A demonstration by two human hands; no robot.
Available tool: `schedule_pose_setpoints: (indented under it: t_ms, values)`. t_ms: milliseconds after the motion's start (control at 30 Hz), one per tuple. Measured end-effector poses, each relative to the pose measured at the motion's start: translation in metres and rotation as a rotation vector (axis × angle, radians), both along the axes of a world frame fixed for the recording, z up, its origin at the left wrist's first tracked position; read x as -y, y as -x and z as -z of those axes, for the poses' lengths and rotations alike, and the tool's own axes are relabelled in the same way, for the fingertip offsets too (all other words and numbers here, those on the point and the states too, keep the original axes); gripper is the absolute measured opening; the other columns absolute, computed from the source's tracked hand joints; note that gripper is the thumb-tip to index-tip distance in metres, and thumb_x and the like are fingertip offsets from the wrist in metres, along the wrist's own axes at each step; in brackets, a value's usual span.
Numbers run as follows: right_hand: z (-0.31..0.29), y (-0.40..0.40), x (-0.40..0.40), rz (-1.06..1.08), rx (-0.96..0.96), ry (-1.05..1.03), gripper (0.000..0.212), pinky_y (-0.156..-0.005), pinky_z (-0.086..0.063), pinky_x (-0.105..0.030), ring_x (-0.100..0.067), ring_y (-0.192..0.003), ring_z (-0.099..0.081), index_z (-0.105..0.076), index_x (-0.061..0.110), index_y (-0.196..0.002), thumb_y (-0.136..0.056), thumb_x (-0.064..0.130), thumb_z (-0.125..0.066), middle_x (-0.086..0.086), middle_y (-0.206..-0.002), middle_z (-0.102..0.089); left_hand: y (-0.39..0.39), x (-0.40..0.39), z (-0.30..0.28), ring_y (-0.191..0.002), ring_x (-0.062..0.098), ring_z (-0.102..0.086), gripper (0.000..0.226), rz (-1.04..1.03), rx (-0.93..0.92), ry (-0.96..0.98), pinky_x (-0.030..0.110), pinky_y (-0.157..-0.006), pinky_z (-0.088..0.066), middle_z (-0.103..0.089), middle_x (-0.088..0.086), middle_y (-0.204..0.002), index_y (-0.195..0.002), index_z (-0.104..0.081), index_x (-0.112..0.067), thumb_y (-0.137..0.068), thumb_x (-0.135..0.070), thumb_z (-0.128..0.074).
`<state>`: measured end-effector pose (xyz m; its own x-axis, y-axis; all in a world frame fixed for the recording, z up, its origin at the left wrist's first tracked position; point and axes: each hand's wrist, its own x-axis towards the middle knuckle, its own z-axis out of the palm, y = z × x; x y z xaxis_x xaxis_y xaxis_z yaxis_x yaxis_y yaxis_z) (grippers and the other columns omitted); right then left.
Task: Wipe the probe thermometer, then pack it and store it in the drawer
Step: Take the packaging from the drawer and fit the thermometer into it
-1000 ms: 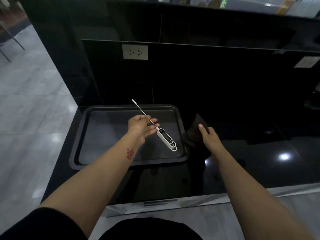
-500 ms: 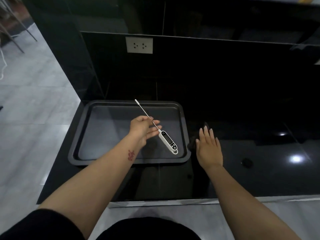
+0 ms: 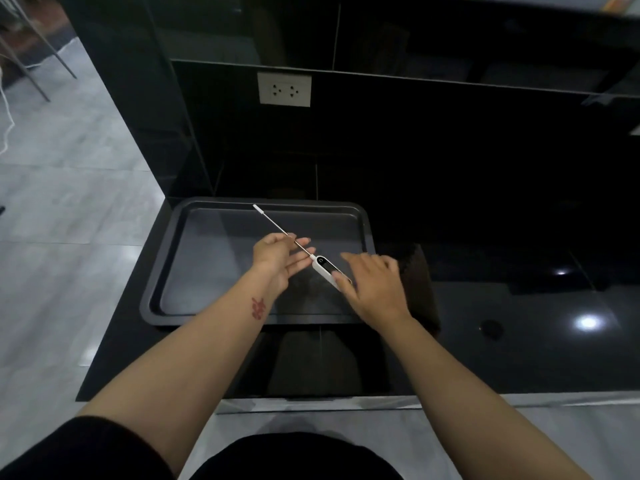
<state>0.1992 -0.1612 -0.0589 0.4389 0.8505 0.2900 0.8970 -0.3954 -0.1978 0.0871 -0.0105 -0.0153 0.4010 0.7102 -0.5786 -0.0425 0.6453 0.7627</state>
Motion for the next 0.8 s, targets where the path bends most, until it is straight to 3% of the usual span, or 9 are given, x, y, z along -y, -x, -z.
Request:
schedule_pose_setpoints:
  t_ms: [67,167,267,333,400,467,567,667,800]
  values:
    - [-0.002,0.011,-0.005,-0.045,-0.017,0.082,0.052,-0.085,-0.035,-0.038,-0.021,-0.091,-0.063,-0.065,0.021,-0.114,-0.091,0.059,-0.037,0.003,-0.098,-0.071,0.004,0.0,0.001,-0.077,0.029,-0.072,0.014,-0.027,0.013,0.006,0.034,-0.059,-0.06,-0.071,0.014,-0.094,-0.089,-0.051,-0.01,-0.102,-0.006,-0.047]
    - [0.0,0.019,-0.009,-0.064,-0.042,0.129,0.041,-0.085,-0.037,-0.04,-0.024,-0.091,-0.065,-0.062,0.018,-0.113,-0.092,0.049,-0.047,0.0,-0.099,-0.073,0.01,-0.001,0.004,-0.075,0.029,-0.071,0.015,-0.045,-0.016,0.002,0.037,-0.063,-0.06,-0.07,0.013,-0.091,-0.088,-0.051,-0.011,-0.102,-0.007,-0.047]
    - [0.001,0.018,-0.013,-0.036,-0.085,0.164,0.034,-0.087,-0.033,-0.038,-0.024,-0.101,-0.063,-0.058,0.021,-0.12,-0.094,0.043,-0.054,0.001,-0.109,-0.07,0.017,-0.002,0.012,-0.065,0.026,-0.067,0.018,0.067,-0.249,-0.099,0.037,-0.064,-0.057,-0.07,0.009,-0.081,-0.085,-0.051,-0.014,-0.101,-0.021,-0.048]
    - [0.002,0.017,-0.016,-0.019,-0.08,0.19,0.034,-0.087,-0.031,-0.037,-0.023,-0.106,-0.059,-0.057,0.023,-0.123,-0.095,0.042,-0.054,0.003,-0.114,-0.068,0.026,-0.004,0.017,-0.071,0.028,-0.069,0.023,0.262,-0.568,-0.348,0.034,-0.068,-0.055,-0.071,0.007,-0.079,-0.088,-0.058,-0.015,-0.098,-0.034,-0.049]
    - [0.004,0.017,-0.019,-0.017,-0.06,0.215,0.035,-0.088,-0.032,-0.037,-0.023,-0.108,-0.056,-0.057,0.024,-0.124,-0.095,0.042,-0.054,0.004,-0.117,-0.066,0.038,-0.002,0.023,-0.091,0.035,-0.065,0.024,0.395,-0.883,-0.716,0.031,-0.072,-0.047,-0.069,0.008,-0.09,-0.097,-0.061,-0.015,-0.098,-0.035,-0.048]
    - [0.008,0.018,-0.023,-0.023,-0.043,0.239,0.034,-0.089,-0.034,-0.037,-0.022,-0.11,-0.053,-0.057,0.026,-0.124,-0.094,0.042,-0.054,0.005,-0.117,-0.065,0.048,0.006,0.027,-0.106,0.035,-0.056,0.023,0.473,-0.987,-1.092,0.036,-0.079,-0.042,-0.066,0.011,-0.107,-0.109,-0.061,-0.013,-0.099,-0.028,-0.047]
    - [0.014,0.02,-0.028,-0.035,-0.075,0.242,0.035,-0.091,-0.036,-0.037,-0.022,-0.114,-0.05,-0.058,0.027,-0.125,-0.093,0.039,-0.057,0.004,-0.122,-0.062,0.058,0.011,0.043,-0.138,0.028,-0.036,0.042,0.725,-0.986,-1.435,0.037,-0.113,-0.024,-0.046,0.009,-0.148,-0.141,-0.049,-0.017,-0.102,-0.031,-0.04]
    - [0.02,0.022,-0.03,-0.044,-0.112,0.236,0.038,-0.096,-0.037,-0.037,-0.022,-0.123,-0.048,-0.059,0.023,-0.129,-0.093,0.035,-0.059,0.002,-0.132,-0.058,0.062,0.016,0.059,-0.152,0.02,0.004,0.059,1.042,-1.053,-1.383,0.042,-0.121,0.004,-0.001,0.0,-0.166,-0.157,-0.011,-0.022,-0.105,-0.045,-0.022]
    - [0.031,0.024,-0.028,-0.054,-0.193,0.265,0.046,-0.114,-0.031,-0.037,-0.023,-0.139,-0.039,-0.05,0.014,-0.141,-0.097,0.028,-0.054,-0.006,-0.151,-0.045,0.065,0.027,0.068,-0.151,0.02,0.014,0.064,1.126,-1.086,-1.274,0.046,-0.121,0.005,0.011,-0.002,-0.165,-0.157,0.004,-0.027,-0.102,-0.054,-0.013]
